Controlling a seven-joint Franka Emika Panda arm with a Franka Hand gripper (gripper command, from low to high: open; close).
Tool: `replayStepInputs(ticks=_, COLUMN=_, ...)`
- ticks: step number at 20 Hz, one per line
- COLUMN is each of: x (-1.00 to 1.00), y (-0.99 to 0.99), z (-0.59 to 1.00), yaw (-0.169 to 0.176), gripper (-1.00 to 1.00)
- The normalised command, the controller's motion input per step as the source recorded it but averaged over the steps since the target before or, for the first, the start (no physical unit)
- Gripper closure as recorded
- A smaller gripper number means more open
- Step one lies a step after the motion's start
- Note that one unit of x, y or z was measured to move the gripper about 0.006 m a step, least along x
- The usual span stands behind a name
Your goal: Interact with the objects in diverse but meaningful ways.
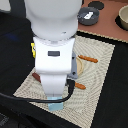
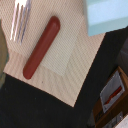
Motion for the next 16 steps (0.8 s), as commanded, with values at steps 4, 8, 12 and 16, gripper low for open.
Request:
replayStepInputs(ticks=4, x=-0.53, y=0.17, z=-0.23, yaw=-0.104, gripper=-1.00)
replayStepInputs(ticks=8, x=-0.51, y=0.09, z=-0.27, yaw=-0.140, gripper=-1.00)
replayStepInputs(ticks=12, x=-0.48, y=0.08, z=-0.23, yaw=-0.135, gripper=-1.00)
replayStepInputs(ticks=16, x=-0.46, y=0.05, z=-0.21, yaw=-0.116, gripper=-1.00)
